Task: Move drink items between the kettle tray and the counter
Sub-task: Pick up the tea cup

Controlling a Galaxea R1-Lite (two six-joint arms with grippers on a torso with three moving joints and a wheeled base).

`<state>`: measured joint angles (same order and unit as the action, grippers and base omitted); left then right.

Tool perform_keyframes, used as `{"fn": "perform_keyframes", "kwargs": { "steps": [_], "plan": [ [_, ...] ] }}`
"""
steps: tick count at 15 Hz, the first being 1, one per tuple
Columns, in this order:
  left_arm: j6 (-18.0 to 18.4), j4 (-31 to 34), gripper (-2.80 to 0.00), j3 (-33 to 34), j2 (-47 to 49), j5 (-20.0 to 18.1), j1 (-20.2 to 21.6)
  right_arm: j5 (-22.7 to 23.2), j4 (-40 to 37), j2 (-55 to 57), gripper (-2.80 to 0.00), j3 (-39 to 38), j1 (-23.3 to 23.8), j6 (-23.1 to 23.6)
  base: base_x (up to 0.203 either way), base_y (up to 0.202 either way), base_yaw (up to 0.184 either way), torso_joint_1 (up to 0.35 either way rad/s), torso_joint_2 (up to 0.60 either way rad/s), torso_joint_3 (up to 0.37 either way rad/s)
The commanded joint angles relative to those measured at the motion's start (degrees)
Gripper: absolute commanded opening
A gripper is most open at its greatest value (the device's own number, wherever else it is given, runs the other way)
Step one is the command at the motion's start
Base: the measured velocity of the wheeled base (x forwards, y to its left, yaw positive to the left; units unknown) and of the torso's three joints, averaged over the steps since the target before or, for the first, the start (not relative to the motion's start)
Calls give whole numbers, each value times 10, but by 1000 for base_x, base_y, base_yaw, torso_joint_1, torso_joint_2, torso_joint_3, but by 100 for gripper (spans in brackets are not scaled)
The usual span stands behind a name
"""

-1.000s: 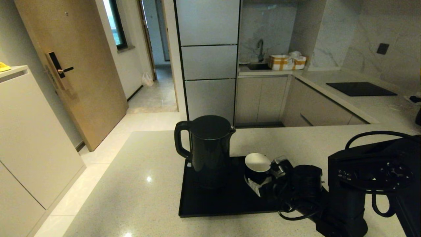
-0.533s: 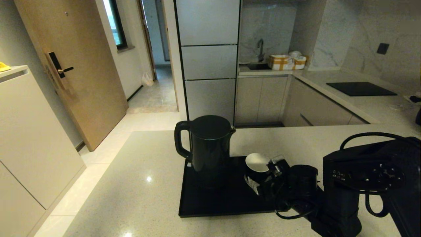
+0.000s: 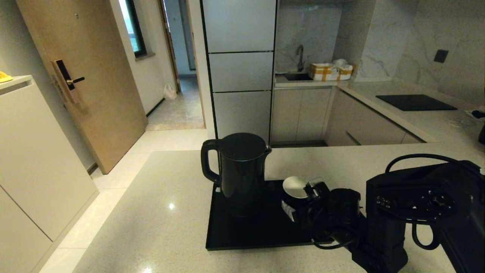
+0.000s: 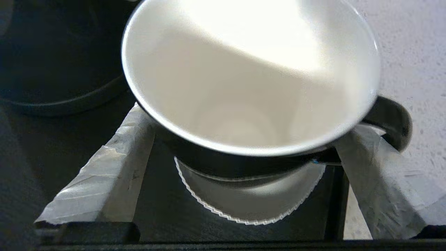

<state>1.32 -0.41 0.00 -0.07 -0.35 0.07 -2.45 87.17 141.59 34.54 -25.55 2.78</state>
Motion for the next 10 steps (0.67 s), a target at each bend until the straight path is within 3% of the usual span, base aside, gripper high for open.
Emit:
{"fn": "perform_keyframes", "kwargs": {
  "steps": [1,10],
  "plan": [
    [0,0,-280,0,1,0,0,0,5,2,0,3,0,0,0,0,0,0,0,0],
    [0,0,-280,0,1,0,0,-14,-39,11,0,42,-2,0,0,0,0,0,0,0]
  ]
}}
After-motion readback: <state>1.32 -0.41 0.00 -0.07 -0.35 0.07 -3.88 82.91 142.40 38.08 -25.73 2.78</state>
